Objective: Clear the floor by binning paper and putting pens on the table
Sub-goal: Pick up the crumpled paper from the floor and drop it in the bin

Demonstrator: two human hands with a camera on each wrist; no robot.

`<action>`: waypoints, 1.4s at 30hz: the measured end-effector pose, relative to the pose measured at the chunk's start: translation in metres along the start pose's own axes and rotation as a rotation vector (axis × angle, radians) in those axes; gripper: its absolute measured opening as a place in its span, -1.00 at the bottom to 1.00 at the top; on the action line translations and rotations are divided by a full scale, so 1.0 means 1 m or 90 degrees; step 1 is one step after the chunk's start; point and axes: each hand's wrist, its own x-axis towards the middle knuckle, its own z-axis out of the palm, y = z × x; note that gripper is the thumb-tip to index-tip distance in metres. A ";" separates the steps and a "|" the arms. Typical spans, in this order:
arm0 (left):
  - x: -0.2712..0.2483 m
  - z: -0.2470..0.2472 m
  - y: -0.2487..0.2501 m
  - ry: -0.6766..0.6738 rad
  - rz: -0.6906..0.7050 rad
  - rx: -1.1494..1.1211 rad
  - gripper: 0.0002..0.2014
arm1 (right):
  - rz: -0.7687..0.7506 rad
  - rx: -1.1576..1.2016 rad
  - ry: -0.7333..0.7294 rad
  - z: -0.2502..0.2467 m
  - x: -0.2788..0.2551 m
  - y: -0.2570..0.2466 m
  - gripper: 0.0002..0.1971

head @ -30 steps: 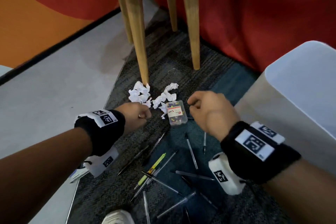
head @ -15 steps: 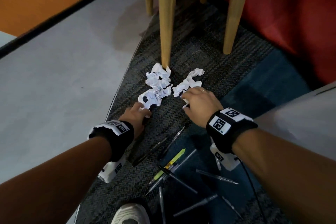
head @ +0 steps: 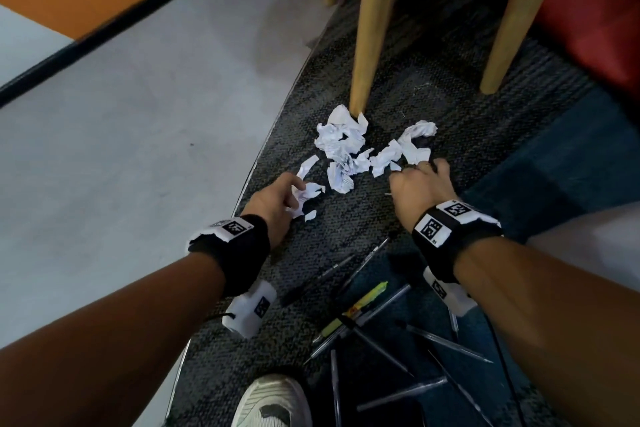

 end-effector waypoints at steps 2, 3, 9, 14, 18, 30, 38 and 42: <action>-0.003 -0.001 0.002 0.027 -0.018 -0.057 -0.53 | 0.000 0.024 -0.002 0.002 0.001 0.001 -0.71; -0.004 -0.002 0.004 0.033 -0.020 -0.068 -0.53 | 0.010 0.048 -0.005 0.003 0.001 0.001 -0.70; -0.013 -0.002 0.015 0.046 0.022 -0.063 -0.59 | 0.024 0.036 -0.031 0.000 -0.002 0.000 -0.66; -0.025 -0.007 0.024 0.042 0.005 0.004 -0.72 | 0.007 0.069 0.044 0.003 -0.012 0.007 -0.75; -0.031 -0.010 0.023 0.014 0.009 0.140 -0.65 | -0.016 0.149 0.109 0.002 -0.023 0.003 -0.73; -0.040 -0.025 0.054 0.098 0.080 -0.034 -0.58 | 0.047 0.499 0.230 -0.026 -0.067 0.015 -0.79; -0.086 -0.059 0.175 0.030 0.267 -0.143 -0.75 | 0.132 0.682 0.348 -0.072 -0.132 0.062 -0.84; -0.127 -0.075 0.260 -0.005 0.423 -0.200 -0.78 | 0.119 0.754 0.477 -0.114 -0.193 0.091 -0.87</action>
